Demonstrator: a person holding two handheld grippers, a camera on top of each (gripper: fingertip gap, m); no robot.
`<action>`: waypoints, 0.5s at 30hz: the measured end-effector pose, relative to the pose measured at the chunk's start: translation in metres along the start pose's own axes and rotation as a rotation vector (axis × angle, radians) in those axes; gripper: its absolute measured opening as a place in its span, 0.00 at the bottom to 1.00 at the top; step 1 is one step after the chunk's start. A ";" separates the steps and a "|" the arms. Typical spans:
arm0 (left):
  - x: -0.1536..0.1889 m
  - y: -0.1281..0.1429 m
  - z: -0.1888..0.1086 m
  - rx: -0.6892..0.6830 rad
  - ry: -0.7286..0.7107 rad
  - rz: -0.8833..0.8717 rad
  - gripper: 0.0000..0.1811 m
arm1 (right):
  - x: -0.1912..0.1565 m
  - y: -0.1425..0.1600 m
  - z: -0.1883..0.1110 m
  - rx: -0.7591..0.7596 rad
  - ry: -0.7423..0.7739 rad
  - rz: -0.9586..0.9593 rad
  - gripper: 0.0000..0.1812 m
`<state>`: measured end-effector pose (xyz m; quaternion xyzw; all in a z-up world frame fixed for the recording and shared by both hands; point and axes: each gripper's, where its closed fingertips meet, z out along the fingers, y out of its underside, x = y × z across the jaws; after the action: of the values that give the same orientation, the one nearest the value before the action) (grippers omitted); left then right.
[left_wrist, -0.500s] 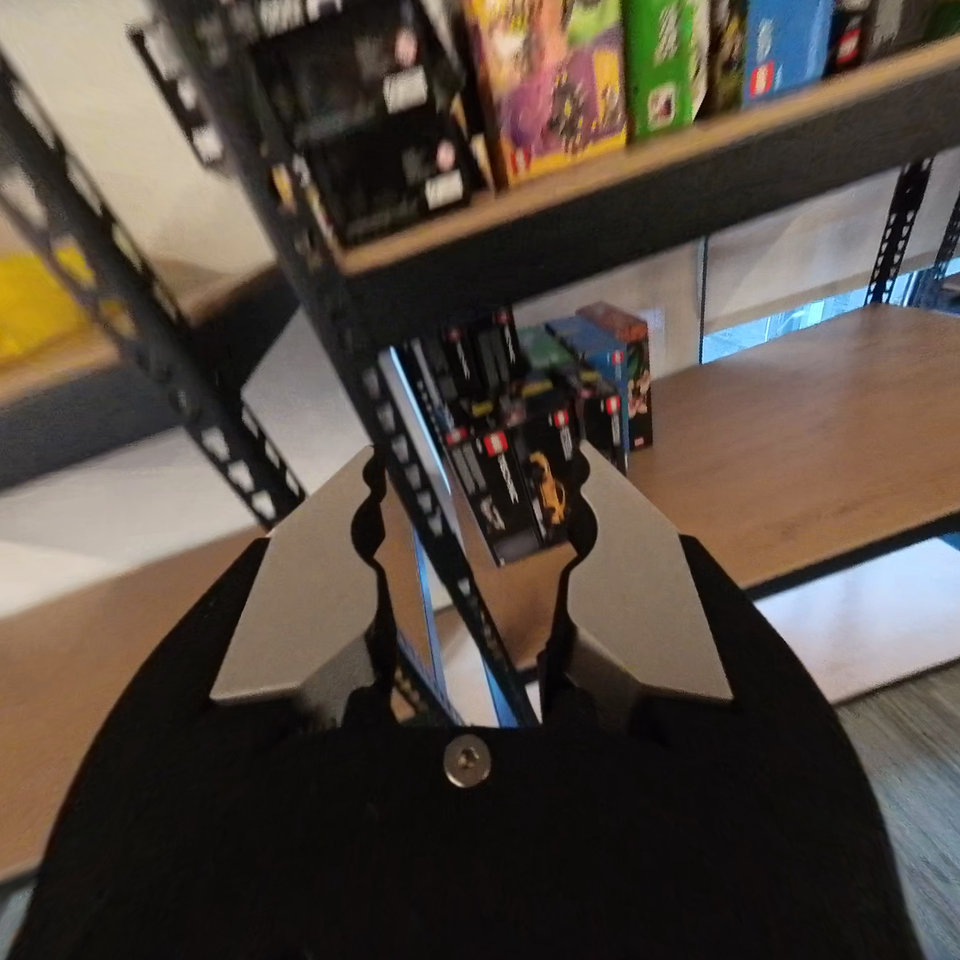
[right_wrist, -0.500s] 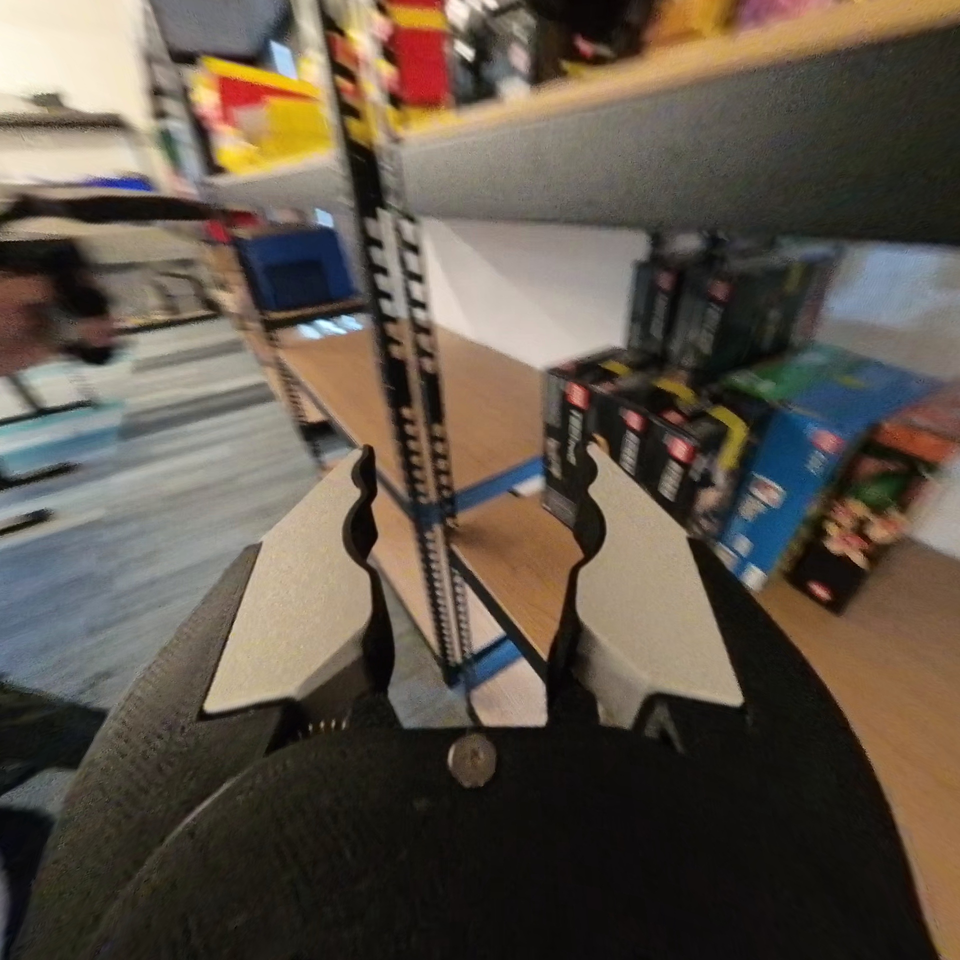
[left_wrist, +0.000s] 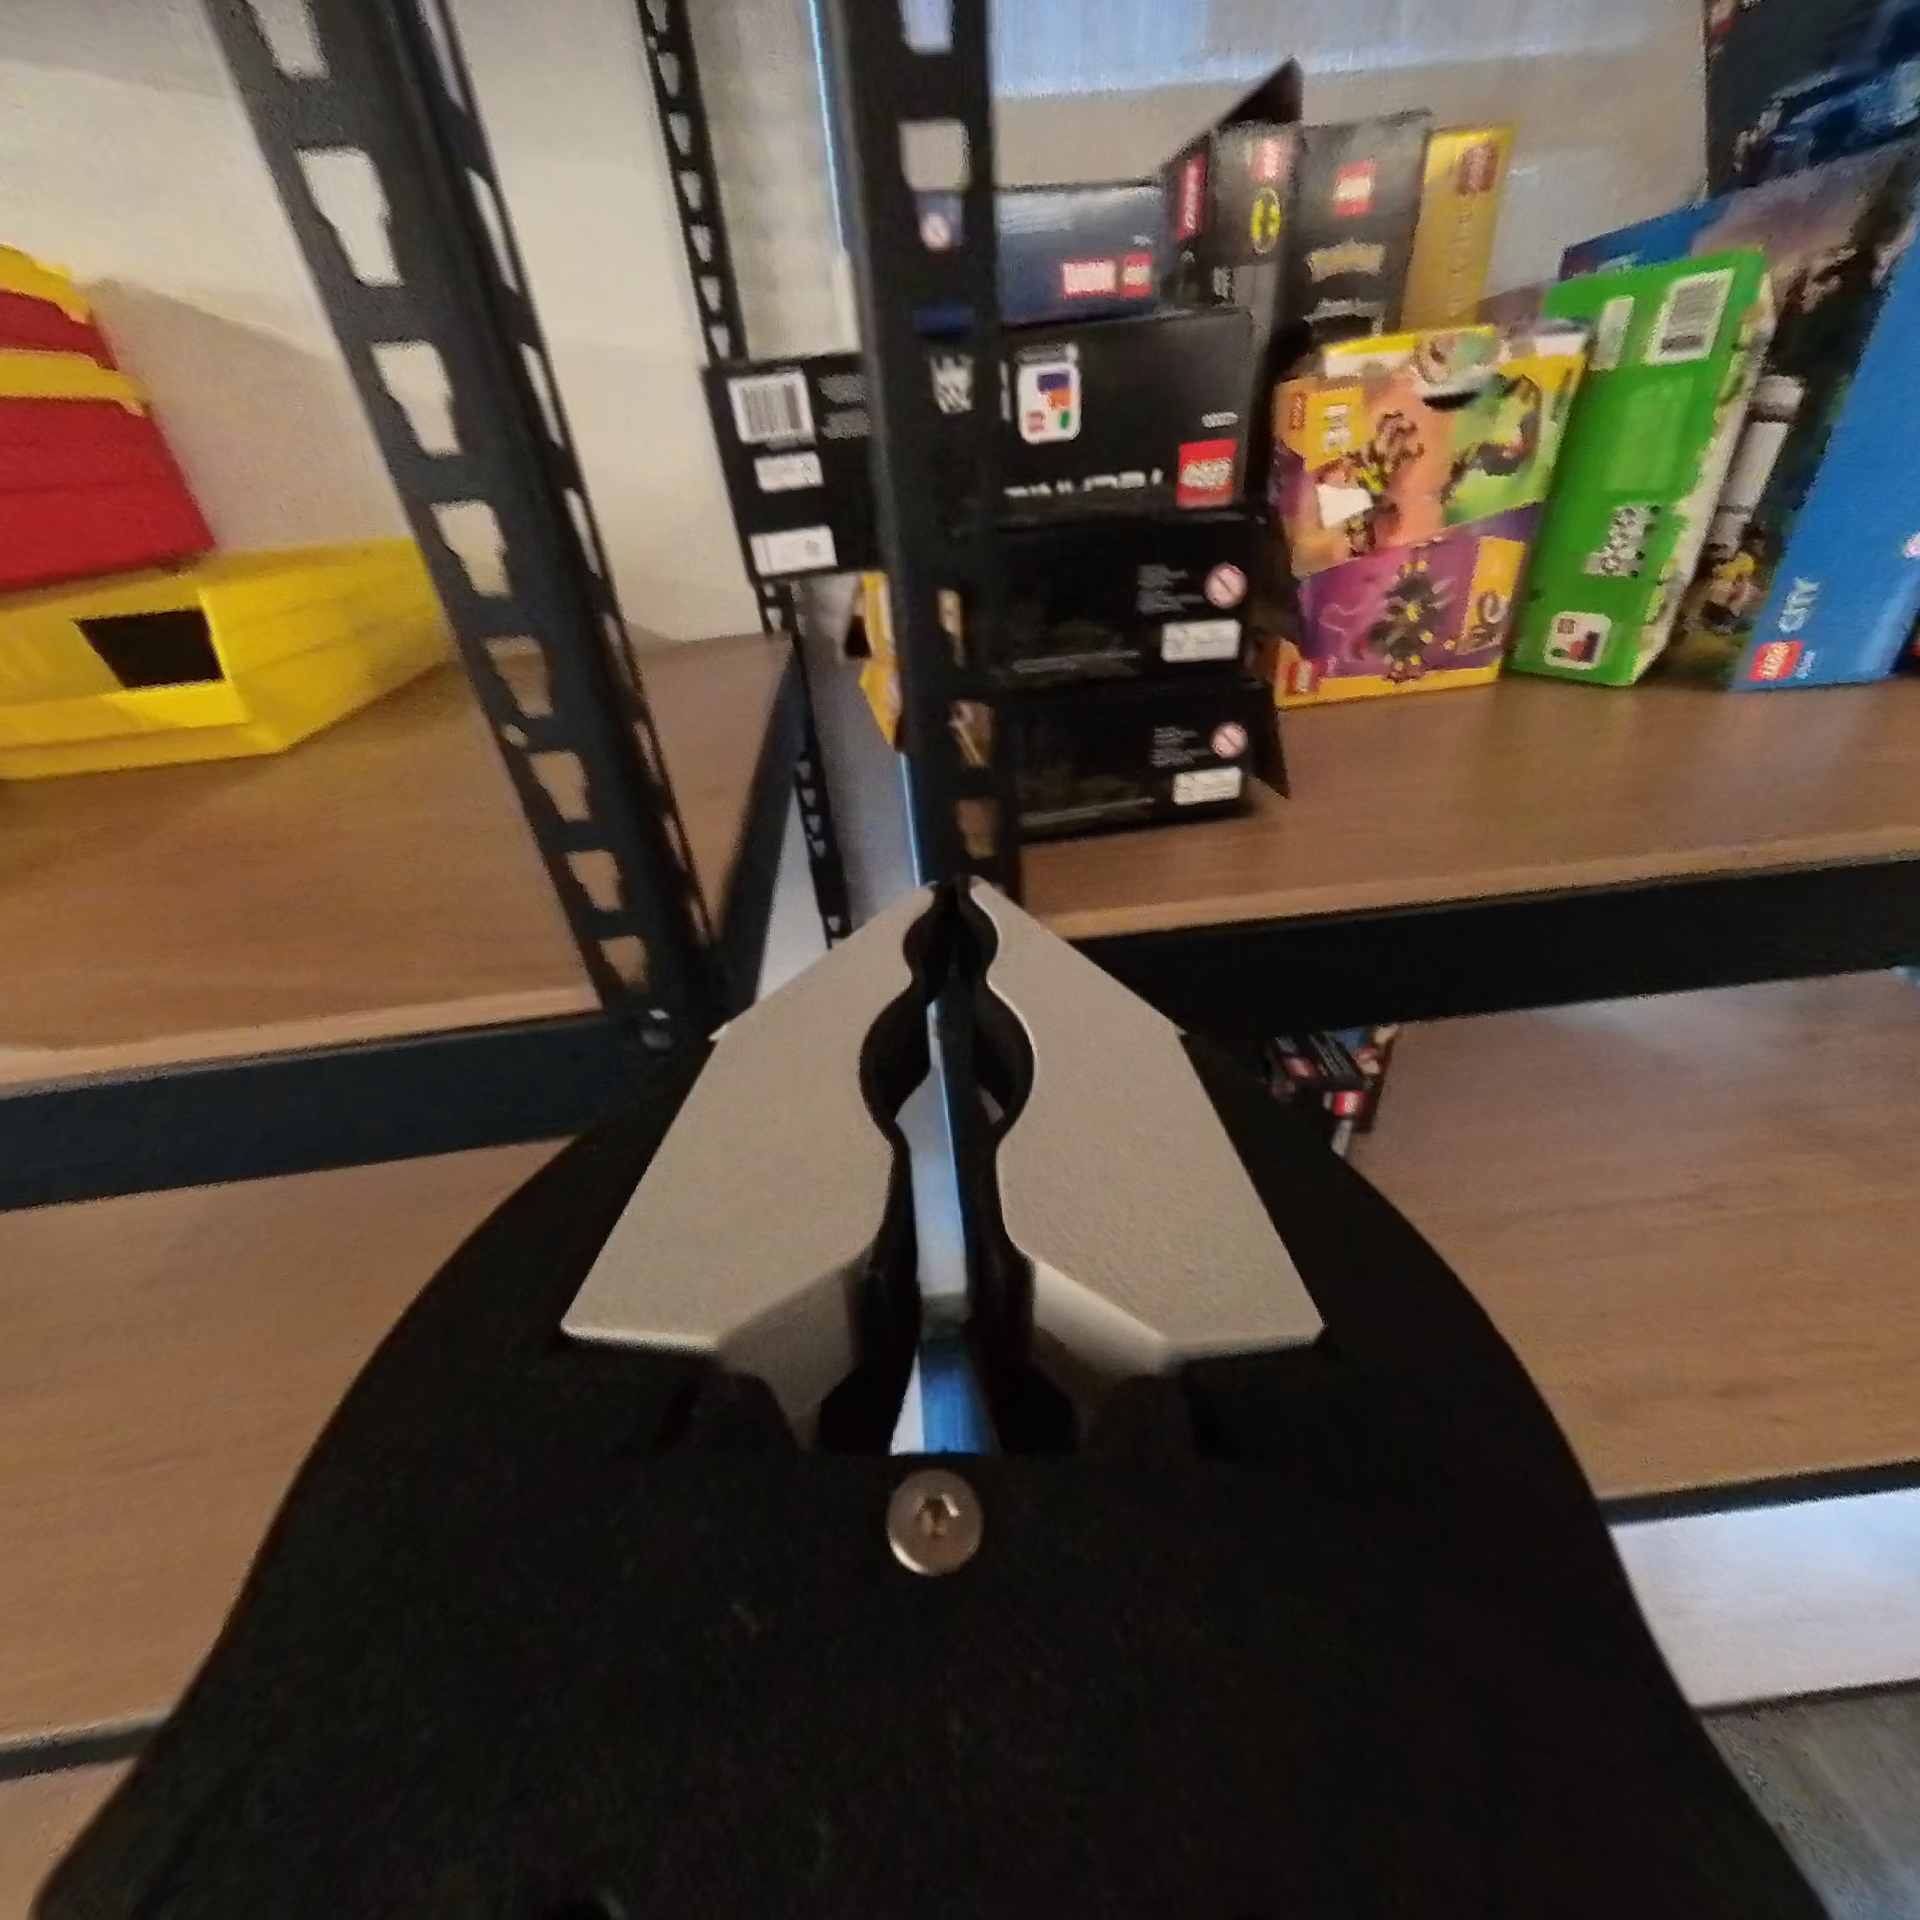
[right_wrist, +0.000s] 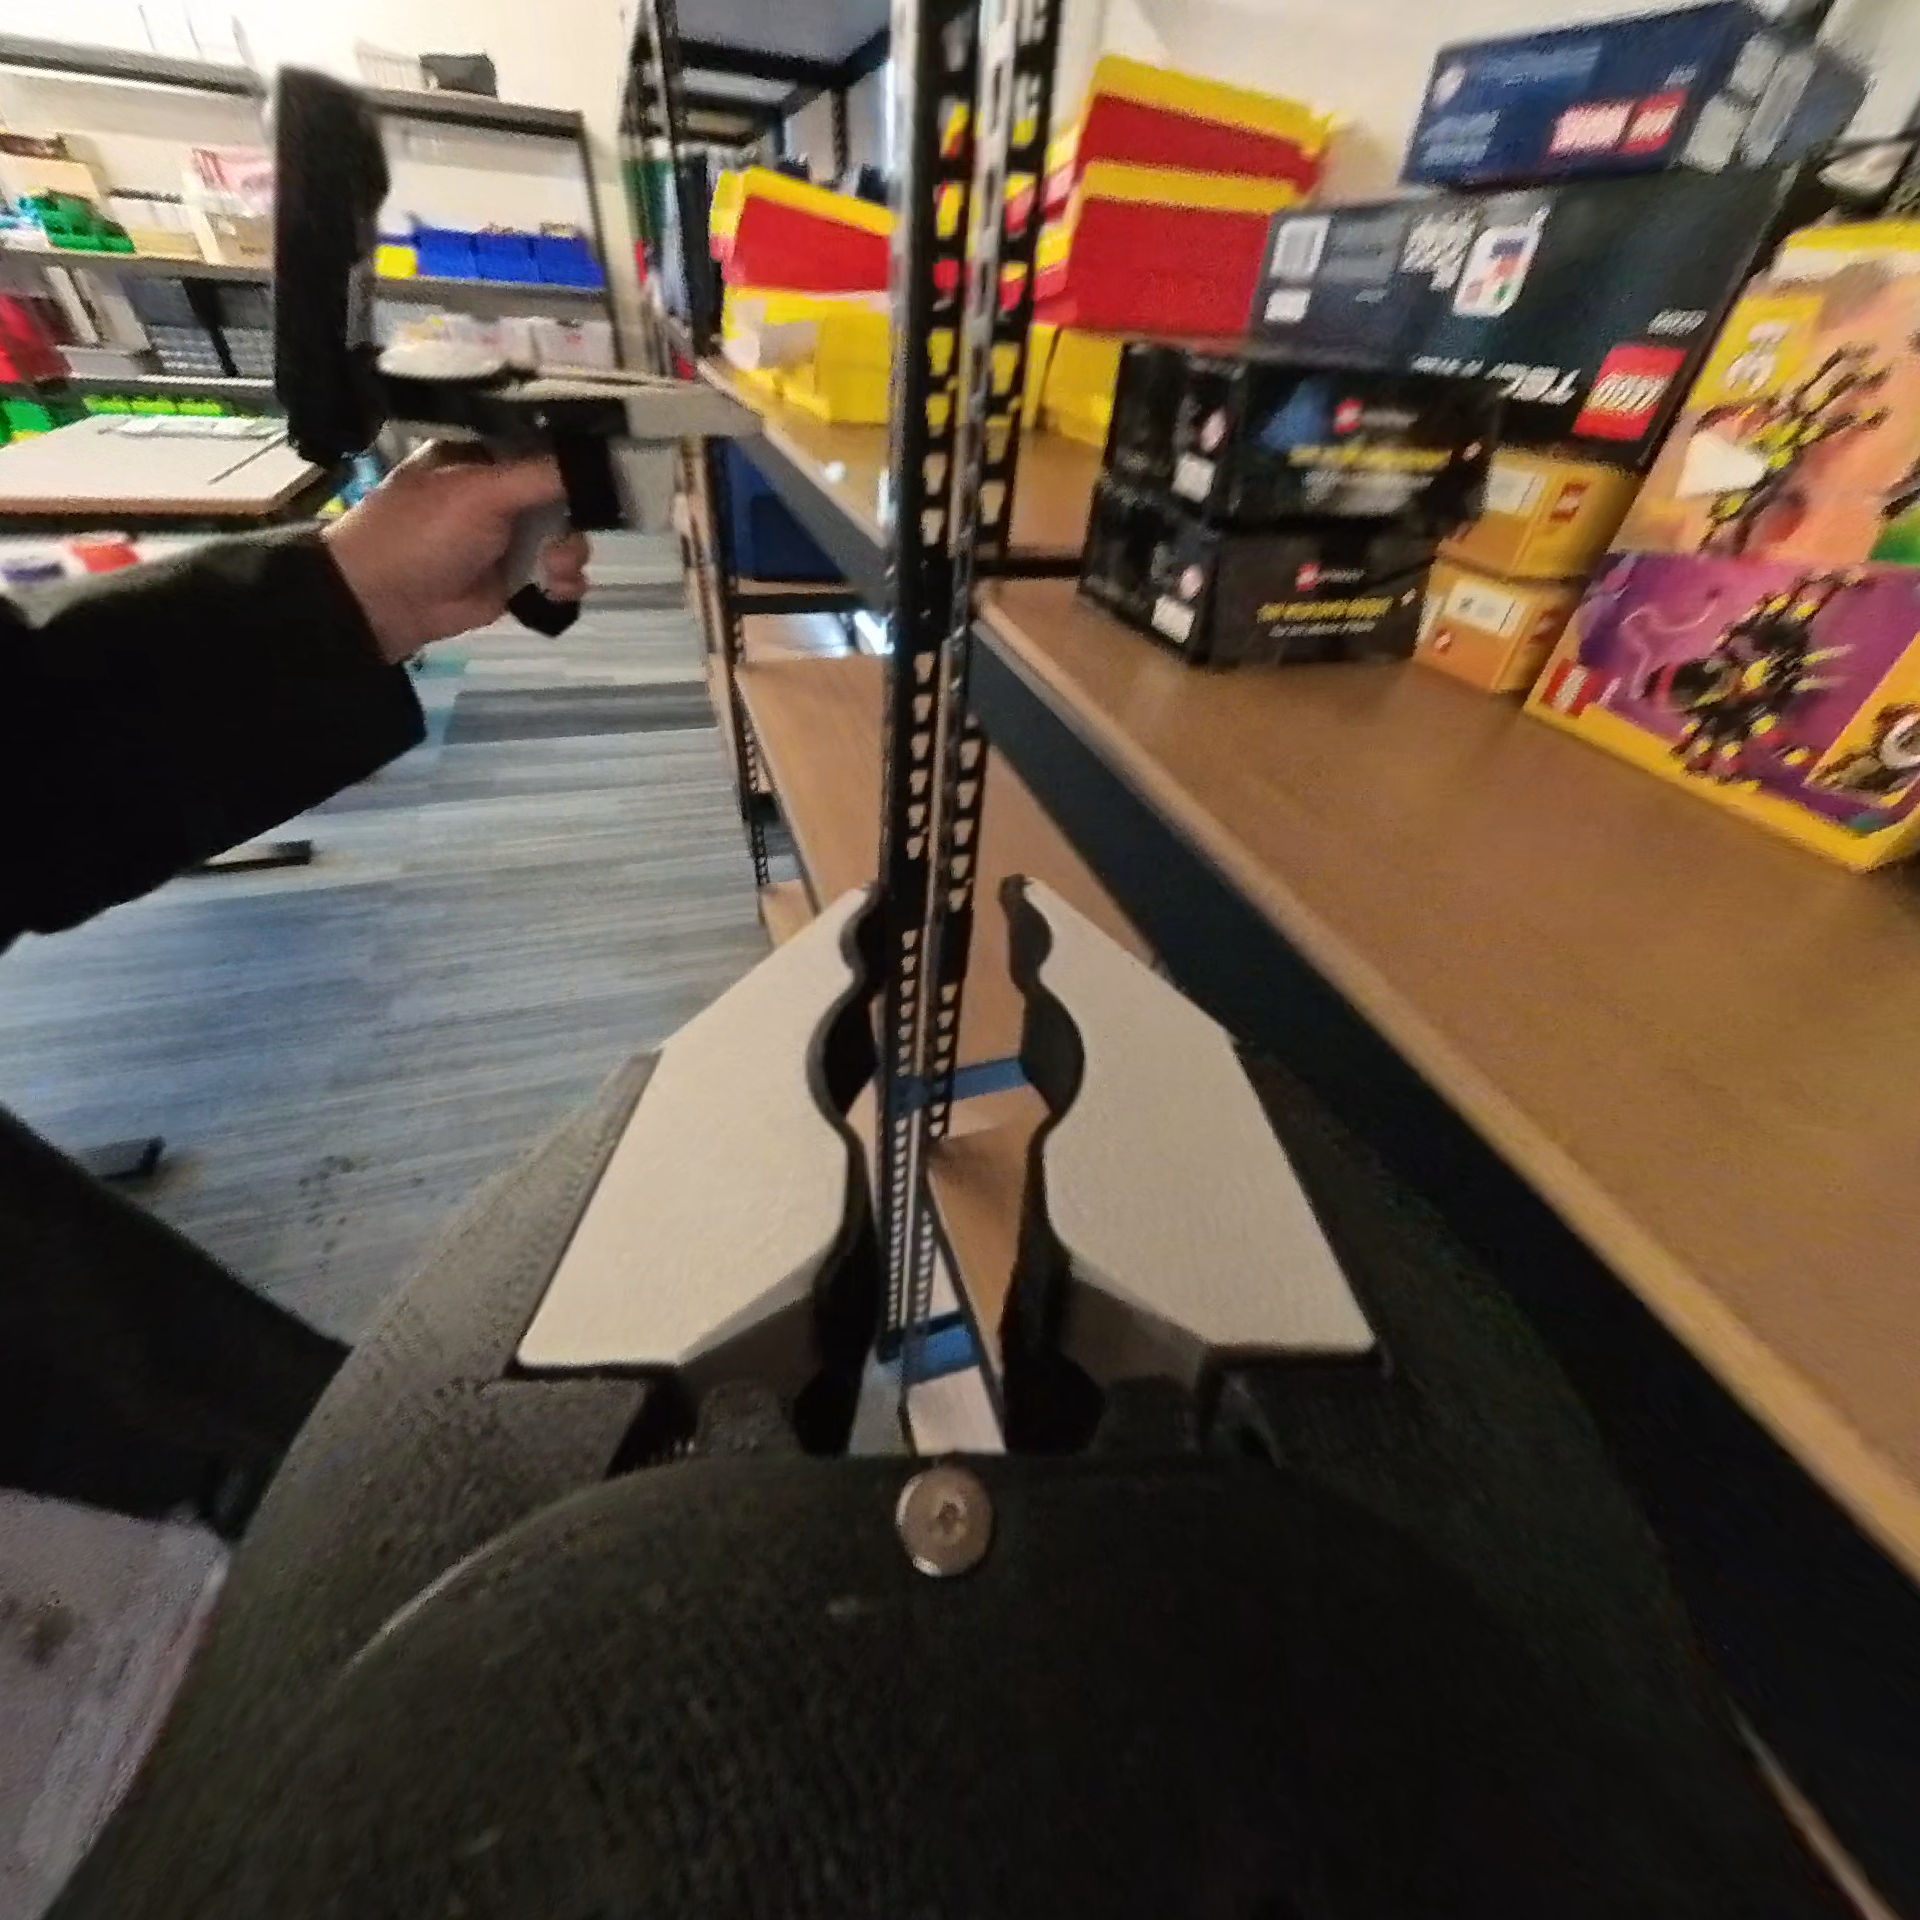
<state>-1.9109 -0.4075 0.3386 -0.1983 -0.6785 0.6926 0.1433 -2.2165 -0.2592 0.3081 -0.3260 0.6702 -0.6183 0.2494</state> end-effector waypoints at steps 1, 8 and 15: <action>-0.009 -0.007 0.003 0.013 0.006 0.002 0.00 | 0.010 -0.010 0.007 0.014 0.011 0.007 0.08; -0.100 -0.034 0.021 0.141 0.028 -0.012 0.00 | 0.076 -0.092 0.126 0.024 -0.028 0.145 0.00; -0.176 -0.061 0.086 0.194 0.496 -0.032 0.00 | 0.145 -0.130 0.252 -0.055 0.011 0.113 0.00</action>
<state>-1.8010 -0.5636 0.4139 -0.3366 -0.5562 0.6823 0.3343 -2.1097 -0.5378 0.4187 -0.2912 0.7055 -0.5864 0.2712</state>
